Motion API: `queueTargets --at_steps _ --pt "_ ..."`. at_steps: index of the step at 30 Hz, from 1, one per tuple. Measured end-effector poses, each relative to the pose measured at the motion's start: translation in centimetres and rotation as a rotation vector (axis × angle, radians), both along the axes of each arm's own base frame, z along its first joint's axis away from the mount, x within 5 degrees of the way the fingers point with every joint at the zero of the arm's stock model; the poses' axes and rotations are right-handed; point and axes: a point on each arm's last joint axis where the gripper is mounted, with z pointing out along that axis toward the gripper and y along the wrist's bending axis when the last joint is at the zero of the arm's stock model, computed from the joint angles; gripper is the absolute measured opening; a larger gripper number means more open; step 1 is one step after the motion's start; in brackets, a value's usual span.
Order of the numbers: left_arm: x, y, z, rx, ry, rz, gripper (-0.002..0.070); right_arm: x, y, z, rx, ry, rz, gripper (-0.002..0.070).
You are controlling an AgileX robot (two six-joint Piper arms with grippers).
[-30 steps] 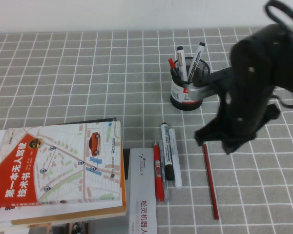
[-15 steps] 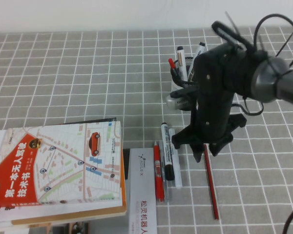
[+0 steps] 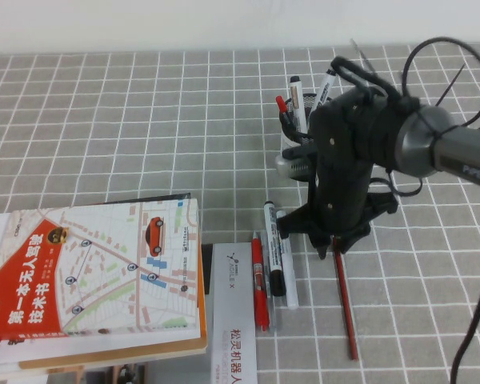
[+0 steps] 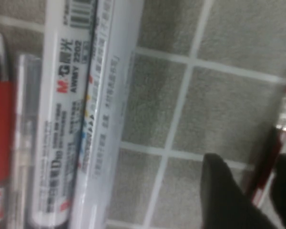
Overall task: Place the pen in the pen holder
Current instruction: Pick up the pen on the table, then place the pen onto the pen holder
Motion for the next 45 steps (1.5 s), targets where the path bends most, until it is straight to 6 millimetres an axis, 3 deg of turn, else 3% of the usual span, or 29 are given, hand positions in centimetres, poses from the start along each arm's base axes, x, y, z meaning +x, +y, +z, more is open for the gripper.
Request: queueTargets --at_steps 8,13,16,20,24,30,33,39,45 --pt "0.0 0.0 0.0 0.000 0.000 0.000 -0.0003 0.2 0.2 -0.9 -0.012 0.026 -0.018 0.0180" --pt "0.0 0.0 0.0 0.000 0.000 0.000 -0.0003 0.3 0.4 -0.8 0.015 0.017 -0.038 0.0034" --pt "0.0 0.0 0.0 0.000 0.000 0.000 -0.0003 0.4 0.6 -0.1 0.051 -0.037 -0.044 0.0015" --pt "0.0 0.0 0.0 0.000 0.000 0.000 -0.0003 -0.1 0.8 3.4 0.100 -0.198 -0.004 0.0014" --pt "0.0 0.0 0.0 0.000 0.000 0.000 -0.0003 -2.4 0.2 8.1 0.183 -0.416 0.029 0.0014" --pt "0.0 0.0 0.0 0.000 0.000 0.000 -0.0003 -7.1 -2.7 12.8 0.391 -0.737 0.130 0.0013" --pt "0.0 0.0 0.0 0.000 0.000 0.000 -0.0003 -8.4 -4.4 14.0 0.489 -0.887 0.181 0.0013" --pt "0.0 0.0 0.0 0.000 0.000 0.000 -0.0003 -7.2 -6.9 15.5 0.674 -1.169 0.216 0.0013" --pt "0.0 0.0 0.0 0.000 0.000 0.000 -0.0003 -3.7 -7.8 16.3 0.869 -1.432 0.233 0.0013"
